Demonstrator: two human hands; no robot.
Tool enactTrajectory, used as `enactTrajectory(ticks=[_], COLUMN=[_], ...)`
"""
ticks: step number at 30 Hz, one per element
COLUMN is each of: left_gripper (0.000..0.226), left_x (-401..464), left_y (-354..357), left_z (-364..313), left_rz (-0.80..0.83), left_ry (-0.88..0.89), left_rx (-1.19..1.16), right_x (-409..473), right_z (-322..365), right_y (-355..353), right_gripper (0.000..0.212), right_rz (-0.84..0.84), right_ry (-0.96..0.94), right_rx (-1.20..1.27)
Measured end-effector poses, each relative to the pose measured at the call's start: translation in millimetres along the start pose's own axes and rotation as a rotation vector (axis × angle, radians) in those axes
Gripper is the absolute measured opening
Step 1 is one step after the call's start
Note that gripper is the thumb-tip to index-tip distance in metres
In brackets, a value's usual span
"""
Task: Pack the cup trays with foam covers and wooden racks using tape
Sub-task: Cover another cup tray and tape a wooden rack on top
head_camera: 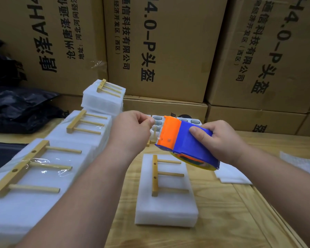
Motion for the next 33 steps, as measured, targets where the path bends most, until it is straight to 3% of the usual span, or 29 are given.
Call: enactTrajectory(ticks=[3,9,14,19,23,27,30,33], left_gripper=[0.016,0.017,0.014,0.017,0.018,0.018,0.018,0.02], left_x=[2.7,3.0,3.5,28.9,40.4,37.9,32.2,27.9], left_y=[-2.7,0.1,5.0,-7.5,-13.7,-13.8,-13.3,-11.5], left_z=[-1.8,-3.4,-10.8,-18.3,-25.2,-23.0,-16.1,-8.0], left_rz=[-0.005,0.009,-0.037,0.088,0.177,0.229,0.232,0.181], left_ry=[0.018,0.059,0.039,0.108,0.149,0.134,0.107,0.047], left_rx=[0.01,0.028,-0.162,-0.025,0.048,0.036,0.019,-0.027], right_x=[-2.0,-7.8,-16.3,-27.8,-37.5,-41.6,-41.4,-38.4], right_z=[-5.9,-13.7,-4.0,0.4,0.6,1.8,6.5,7.2], right_y=[-1.9,-4.1,-1.3,13.0,26.7,26.6,22.3,19.9], right_gripper=[0.077,0.081,0.08,0.084,0.058,0.057,0.057,0.069], right_rz=[-0.001,0.03,-0.001,0.182,0.396,0.553,0.59,0.511], right_ry=[0.005,0.019,0.018,0.054,0.106,0.132,0.141,0.154], right_rx=[0.041,0.099,0.219,0.394,0.466,0.572,0.517,0.44])
Point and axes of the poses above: each hand's wrist, its own x-axis towards the middle knuckle, its own y-axis out of the palm, z = x × y, the point moved 2 cm from there along x, towards the middle knuckle, and after that the axes turned 11 degrees about y, right-handed, at the moved point
